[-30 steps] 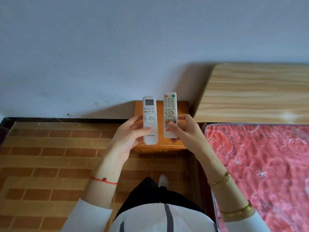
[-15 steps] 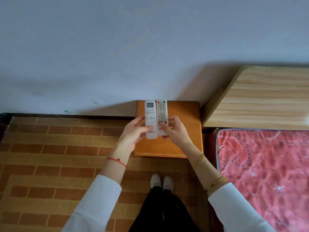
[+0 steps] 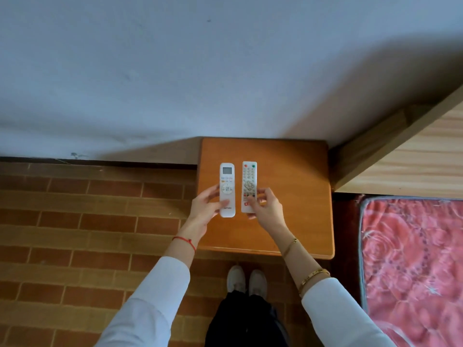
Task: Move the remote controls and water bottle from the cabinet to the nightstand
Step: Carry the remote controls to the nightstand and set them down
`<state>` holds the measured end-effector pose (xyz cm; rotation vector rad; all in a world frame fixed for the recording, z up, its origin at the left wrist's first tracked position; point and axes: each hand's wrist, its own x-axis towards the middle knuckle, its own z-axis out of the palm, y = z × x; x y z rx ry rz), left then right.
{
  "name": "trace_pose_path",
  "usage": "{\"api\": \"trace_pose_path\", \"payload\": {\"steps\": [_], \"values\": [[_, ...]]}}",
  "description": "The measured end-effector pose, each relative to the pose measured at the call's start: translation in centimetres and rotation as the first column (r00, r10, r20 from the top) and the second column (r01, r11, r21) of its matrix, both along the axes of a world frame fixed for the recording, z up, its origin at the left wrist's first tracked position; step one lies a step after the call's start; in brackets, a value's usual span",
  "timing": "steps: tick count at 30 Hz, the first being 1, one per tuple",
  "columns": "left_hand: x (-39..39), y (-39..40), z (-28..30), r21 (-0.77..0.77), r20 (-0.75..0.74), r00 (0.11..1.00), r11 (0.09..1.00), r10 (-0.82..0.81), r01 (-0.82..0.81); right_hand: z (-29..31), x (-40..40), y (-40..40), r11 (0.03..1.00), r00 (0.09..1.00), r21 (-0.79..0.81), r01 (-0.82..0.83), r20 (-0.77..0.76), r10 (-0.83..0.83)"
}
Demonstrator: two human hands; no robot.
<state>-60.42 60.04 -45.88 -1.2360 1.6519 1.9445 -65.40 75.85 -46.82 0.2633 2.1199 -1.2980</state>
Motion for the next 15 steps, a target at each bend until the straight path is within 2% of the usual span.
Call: {"api": "trace_pose_path", "payload": {"steps": [7, 15], "values": [[0.8, 0.3, -7.6, -0.066, 0.041, 0.999, 0.998, -0.004, 0.007, -7.8, 1.2, -0.7, 0.984, 0.992, 0.152, -0.095, -0.066, 0.106], [1.5, 0.6, -10.5, -0.126, -0.003, 1.0, 0.992, 0.002, -0.002, -10.7, 2.0, -1.4, 0.963, 0.988, 0.241, -0.119, -0.063, 0.138]]}}
